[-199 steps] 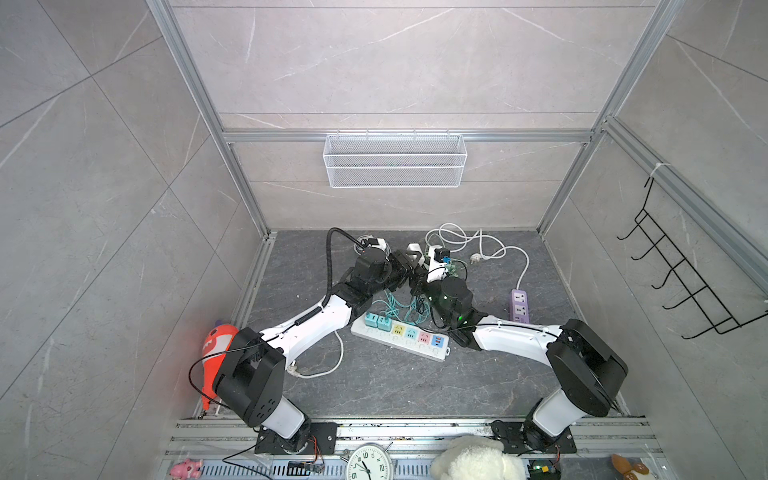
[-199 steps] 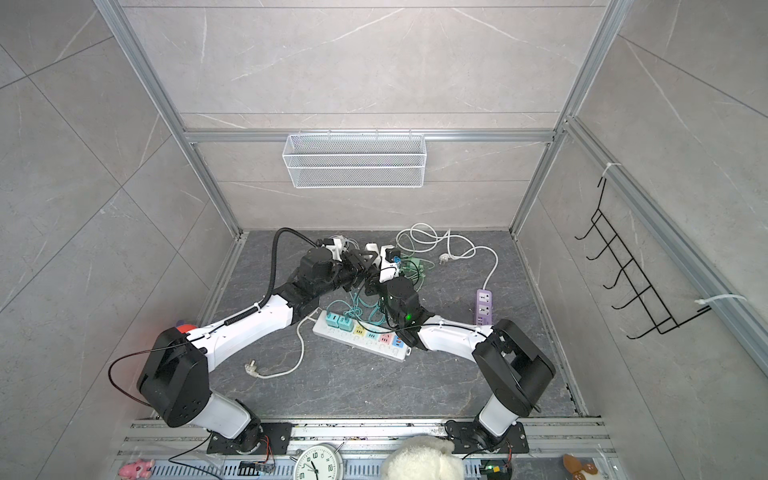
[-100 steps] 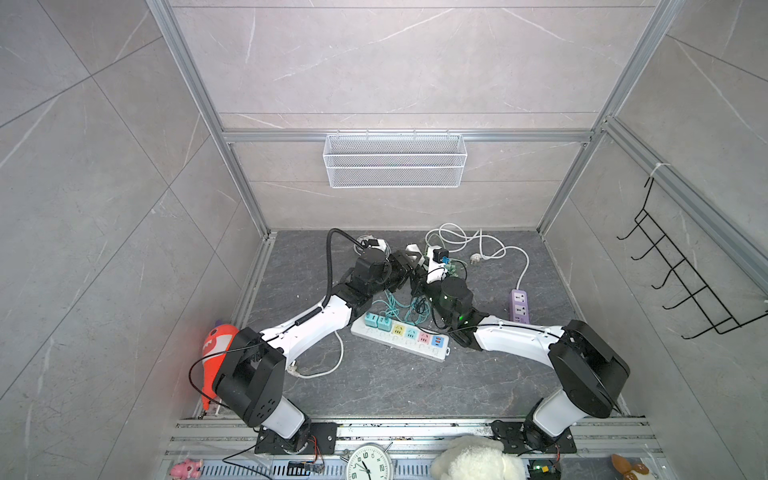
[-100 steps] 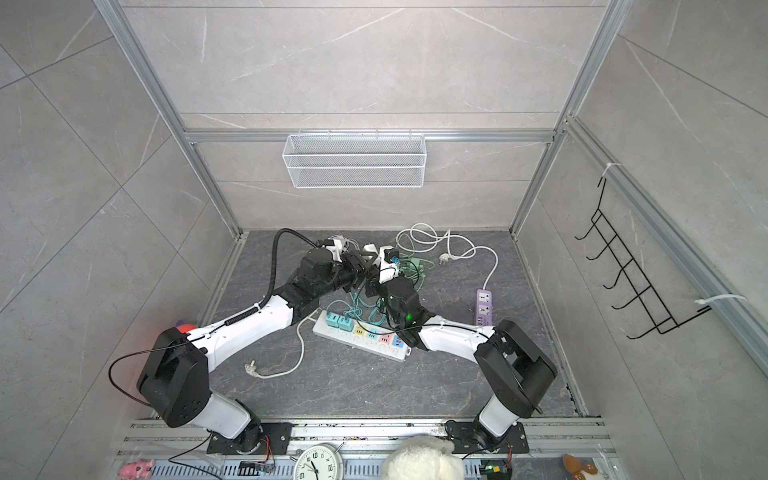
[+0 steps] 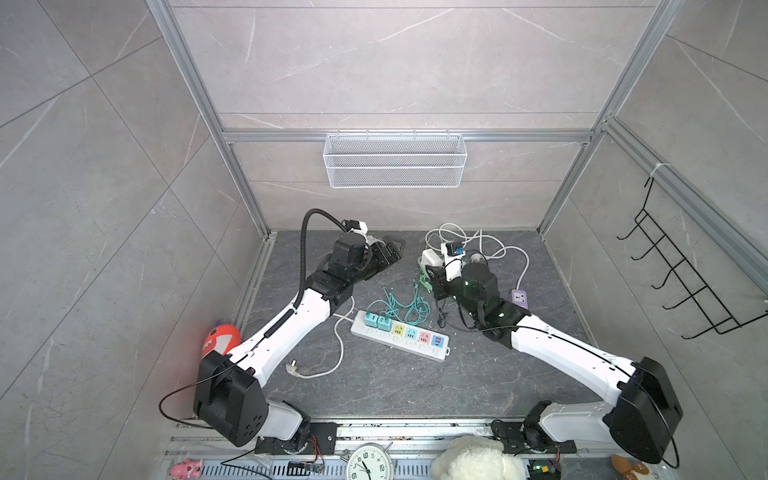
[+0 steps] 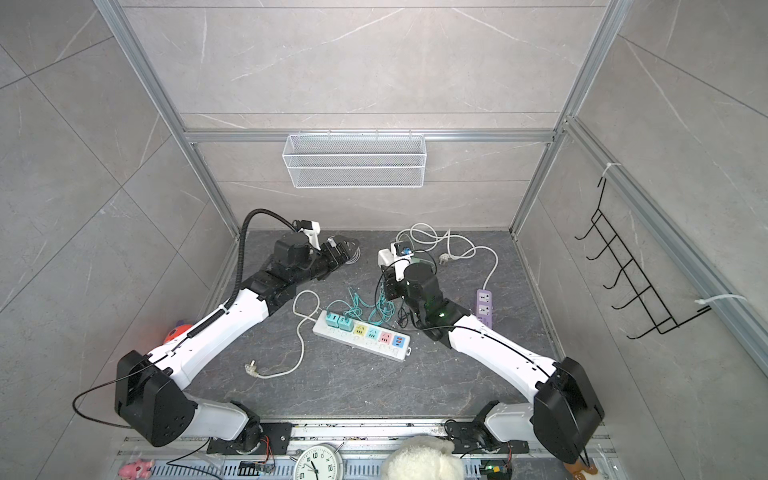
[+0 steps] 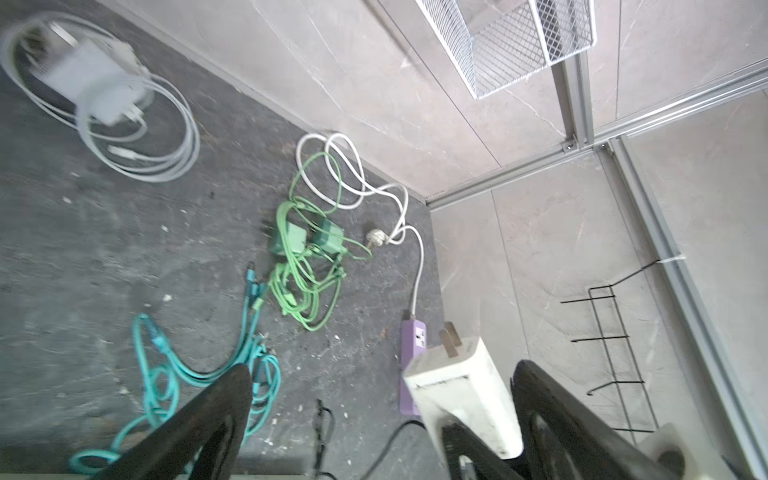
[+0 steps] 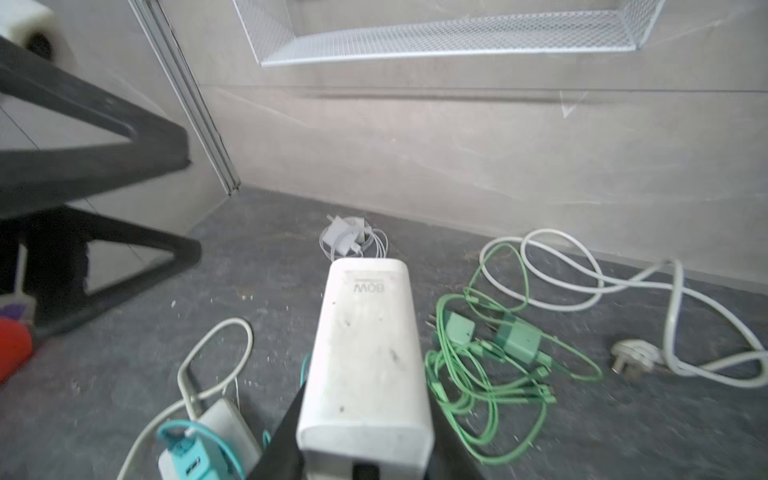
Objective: Insert the plug
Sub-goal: 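Carry the white charger to the strip with right gripper while left draws back, then lower the white charger with the right gripper onto the yellow socket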
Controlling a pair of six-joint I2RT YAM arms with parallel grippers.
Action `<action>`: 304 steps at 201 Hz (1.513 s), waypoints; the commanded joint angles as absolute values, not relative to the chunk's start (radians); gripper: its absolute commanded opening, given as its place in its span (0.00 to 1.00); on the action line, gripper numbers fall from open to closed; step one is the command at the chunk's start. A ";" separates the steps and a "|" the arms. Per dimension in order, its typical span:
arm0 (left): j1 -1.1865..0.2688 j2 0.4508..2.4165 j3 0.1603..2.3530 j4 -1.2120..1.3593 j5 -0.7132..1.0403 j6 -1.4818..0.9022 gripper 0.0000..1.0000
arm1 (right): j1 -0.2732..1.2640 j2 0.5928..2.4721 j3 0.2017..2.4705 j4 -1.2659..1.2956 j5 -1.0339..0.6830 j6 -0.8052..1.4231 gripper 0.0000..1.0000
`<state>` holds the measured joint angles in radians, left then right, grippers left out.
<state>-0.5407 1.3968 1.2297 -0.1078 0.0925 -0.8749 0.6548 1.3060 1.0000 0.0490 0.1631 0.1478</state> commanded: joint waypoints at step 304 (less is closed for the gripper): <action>-0.465 1.024 0.787 -0.385 -0.315 -0.643 1.00 | 0.870 1.830 1.668 -1.070 -0.044 0.693 0.01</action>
<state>-0.4808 1.0130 0.7731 -0.3912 -0.3138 -0.6029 0.8711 1.8164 1.6020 -1.0725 -0.0834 0.5148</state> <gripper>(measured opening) 0.996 0.338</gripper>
